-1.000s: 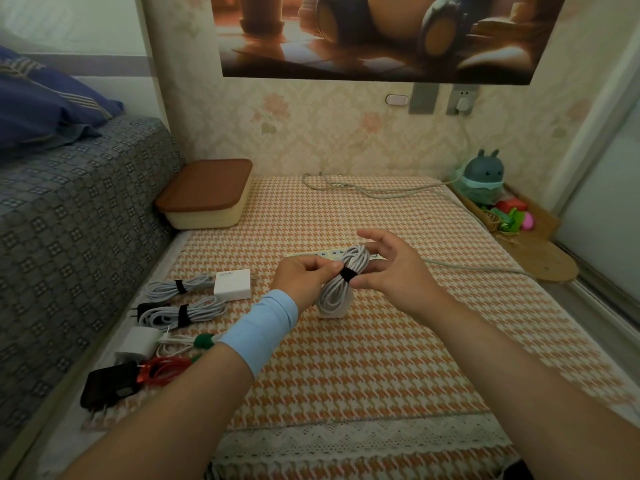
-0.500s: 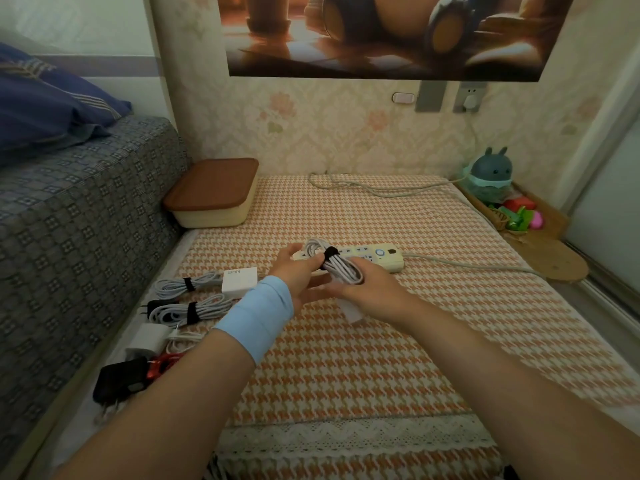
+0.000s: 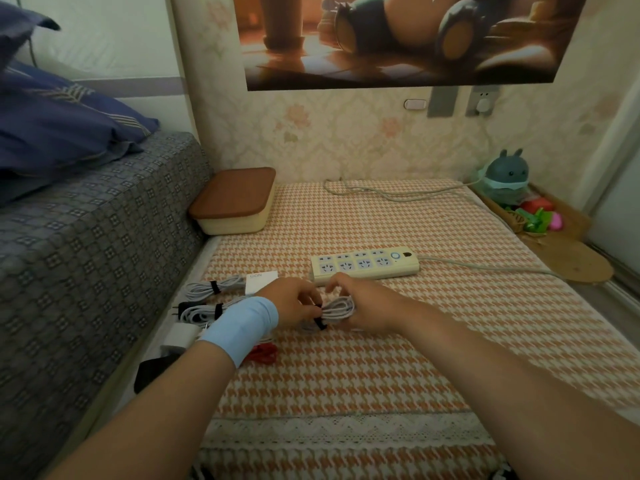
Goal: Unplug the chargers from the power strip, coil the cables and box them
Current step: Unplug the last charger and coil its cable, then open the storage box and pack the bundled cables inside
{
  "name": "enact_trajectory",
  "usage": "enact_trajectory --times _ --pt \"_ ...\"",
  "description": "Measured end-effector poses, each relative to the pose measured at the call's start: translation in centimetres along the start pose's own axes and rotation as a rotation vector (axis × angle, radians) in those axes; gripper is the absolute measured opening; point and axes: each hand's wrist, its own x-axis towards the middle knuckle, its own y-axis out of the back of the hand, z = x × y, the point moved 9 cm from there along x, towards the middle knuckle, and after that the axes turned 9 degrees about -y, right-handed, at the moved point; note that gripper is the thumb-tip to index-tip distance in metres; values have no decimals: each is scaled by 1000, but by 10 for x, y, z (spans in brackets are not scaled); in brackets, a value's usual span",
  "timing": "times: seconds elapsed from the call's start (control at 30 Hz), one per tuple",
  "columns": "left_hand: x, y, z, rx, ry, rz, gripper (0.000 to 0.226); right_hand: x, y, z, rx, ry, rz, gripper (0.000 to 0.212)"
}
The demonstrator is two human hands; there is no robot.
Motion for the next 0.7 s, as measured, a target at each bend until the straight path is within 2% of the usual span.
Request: enact_trajectory --times 0.1,0.23,0.3,0.43,0.57,0.7 --pt "-4 -3 -3 68 -10 -36 29 5 -13 -4 -173 -16 -93 53" --pt "-3 8 -11 99 -30 8 41 8 -4 -14 -88 -41 -176 81" --pt "3 27 -23 120 -24 90 45 18 13 -23 4 -39 -107 81" --pt "23 82 -61 81 35 289 52 56 46 -49 32 1 156 60" --pt "50 121 -111 -7 134 435 64 112 48 -83 -63 74 227 55" --pt "77 131 -162 46 170 511 70 182 39 -108 -187 111 258 58"
